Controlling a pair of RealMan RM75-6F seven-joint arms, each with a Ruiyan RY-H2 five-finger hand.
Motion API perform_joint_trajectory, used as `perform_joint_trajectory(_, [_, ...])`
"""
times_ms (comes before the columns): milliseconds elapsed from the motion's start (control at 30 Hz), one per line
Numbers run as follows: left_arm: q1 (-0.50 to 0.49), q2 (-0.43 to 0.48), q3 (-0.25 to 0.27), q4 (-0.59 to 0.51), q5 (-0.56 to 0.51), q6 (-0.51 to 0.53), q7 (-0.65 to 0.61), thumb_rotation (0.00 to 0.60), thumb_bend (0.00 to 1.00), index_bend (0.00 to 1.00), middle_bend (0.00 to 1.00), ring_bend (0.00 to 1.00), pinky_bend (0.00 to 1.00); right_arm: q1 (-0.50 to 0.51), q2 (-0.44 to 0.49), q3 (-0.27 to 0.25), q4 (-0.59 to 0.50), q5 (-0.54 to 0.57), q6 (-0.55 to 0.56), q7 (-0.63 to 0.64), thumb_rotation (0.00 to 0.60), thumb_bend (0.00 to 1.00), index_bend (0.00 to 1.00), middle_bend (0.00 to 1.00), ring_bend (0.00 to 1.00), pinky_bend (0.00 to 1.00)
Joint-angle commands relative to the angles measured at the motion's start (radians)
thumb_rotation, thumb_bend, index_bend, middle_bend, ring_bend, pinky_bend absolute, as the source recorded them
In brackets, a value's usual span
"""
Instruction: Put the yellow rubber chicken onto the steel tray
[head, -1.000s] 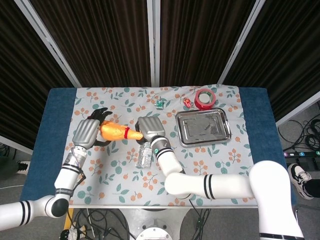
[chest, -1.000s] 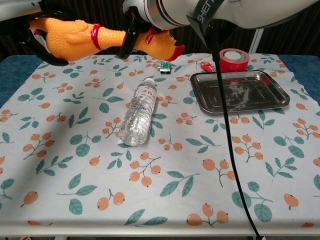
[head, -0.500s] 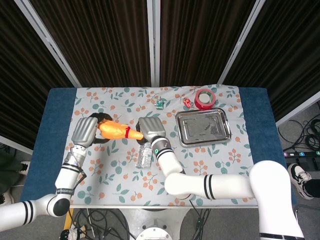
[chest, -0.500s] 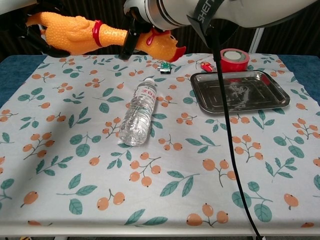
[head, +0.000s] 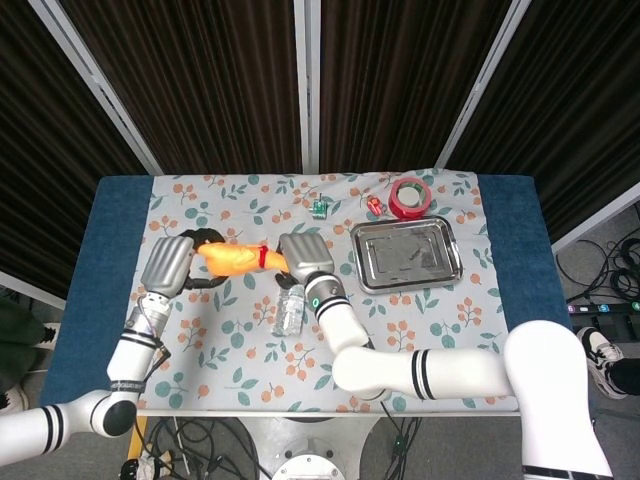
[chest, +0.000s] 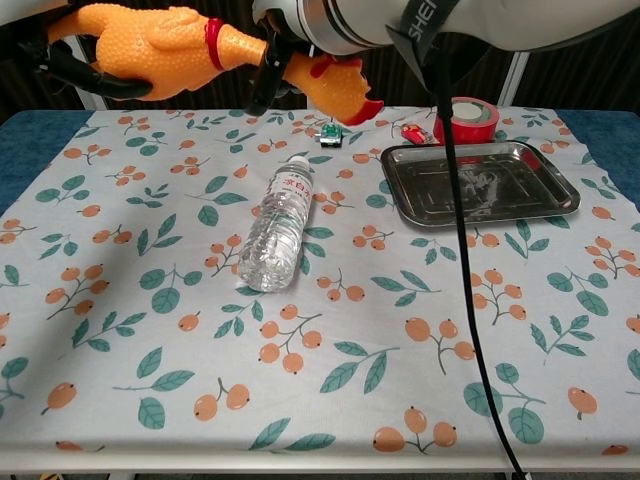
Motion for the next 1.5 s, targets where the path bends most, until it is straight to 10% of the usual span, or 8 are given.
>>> perform_joint_trajectory(33, [0.001, 0.035, 0.011, -0.040, -0.023, -0.037, 0.015, 0.257, 0.61, 0.44, 0.56, 0.51, 0.69, -0.009, 0.007, -0.006, -0.006, -0.014, -0.001, 0.005, 0.600, 0.29, 1.00, 0.87, 0.81, 1.00])
perform_joint_trajectory(333, [0.004, 0.051, 0.035, -0.048, -0.019, -0.037, 0.066, 0.472, 0.25, 0.20, 0.17, 0.14, 0.34, -0.049, 0.051, -0.022, -0.019, -0.048, -0.037, 0.035, 0.600, 0.29, 1.00, 0.87, 0.81, 1.00])
perform_joint_trajectory(933, [0.103, 0.110, 0.070, -0.039, 0.107, 0.084, -0.005, 0.600, 0.20, 0.19, 0.14, 0.11, 0.29, -0.305, 0.312, -0.154, -0.092, -0.317, -0.168, 0.215, 0.600, 0.29, 1.00, 0.87, 0.81, 1.00])
perform_joint_trajectory(1500, [0.188, 0.134, 0.103, -0.052, 0.165, 0.144, -0.043, 0.600, 0.20, 0.19, 0.14, 0.11, 0.28, -0.509, 0.092, -0.364, 0.460, -0.901, -0.329, 0.483, 0.600, 0.23, 0.93, 0.84, 0.68, 0.83])
